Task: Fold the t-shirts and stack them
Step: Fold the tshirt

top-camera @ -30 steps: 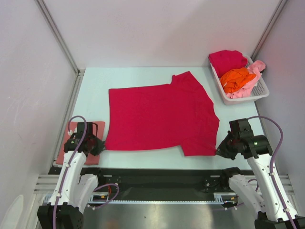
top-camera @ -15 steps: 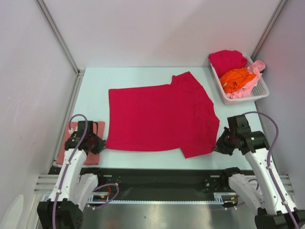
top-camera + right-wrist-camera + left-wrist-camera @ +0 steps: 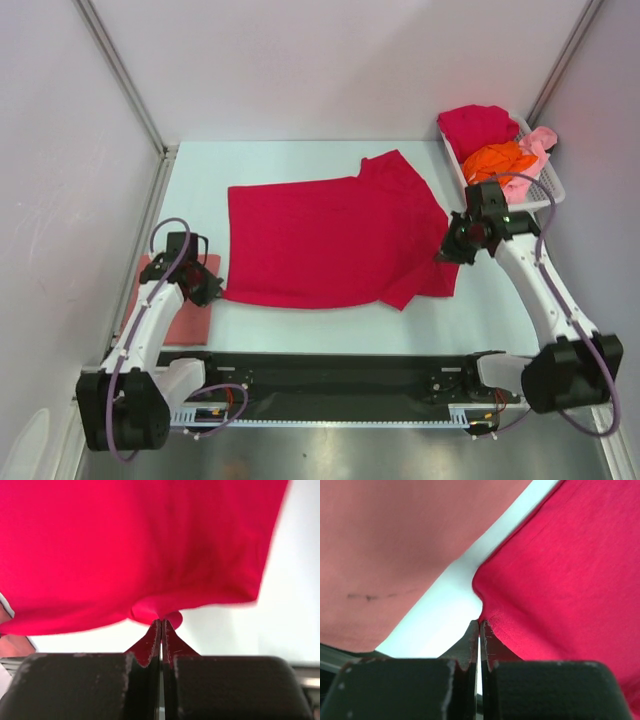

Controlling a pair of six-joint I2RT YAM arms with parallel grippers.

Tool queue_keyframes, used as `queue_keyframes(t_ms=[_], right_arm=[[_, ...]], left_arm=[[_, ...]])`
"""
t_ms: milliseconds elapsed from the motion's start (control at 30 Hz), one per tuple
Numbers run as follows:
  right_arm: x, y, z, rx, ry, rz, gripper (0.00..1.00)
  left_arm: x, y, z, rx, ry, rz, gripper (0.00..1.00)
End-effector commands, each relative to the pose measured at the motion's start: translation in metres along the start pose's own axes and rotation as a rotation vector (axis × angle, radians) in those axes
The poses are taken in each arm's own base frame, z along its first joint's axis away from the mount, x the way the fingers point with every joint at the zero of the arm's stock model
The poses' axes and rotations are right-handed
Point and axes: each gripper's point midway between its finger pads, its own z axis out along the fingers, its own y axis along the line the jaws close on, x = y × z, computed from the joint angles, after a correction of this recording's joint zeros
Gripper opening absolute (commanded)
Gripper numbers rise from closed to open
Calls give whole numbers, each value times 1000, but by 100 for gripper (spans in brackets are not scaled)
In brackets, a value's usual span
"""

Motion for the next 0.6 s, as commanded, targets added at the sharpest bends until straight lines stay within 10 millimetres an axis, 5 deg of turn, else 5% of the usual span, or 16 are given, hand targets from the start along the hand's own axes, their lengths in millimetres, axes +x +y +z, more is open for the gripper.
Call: queue_keyframes(t_ms=[0, 167, 567], right_arm=[[-45, 26, 10, -72, -60, -100, 0], [-76, 51, 27, -130, -21, -140, 0], [-111, 69, 70, -158, 35, -146, 0]], left_arm=[[-33, -20, -5, 24, -90, 26, 1], [-50, -35, 6, 0, -81, 38, 0], [-70, -46, 29, -50, -58, 38, 0]])
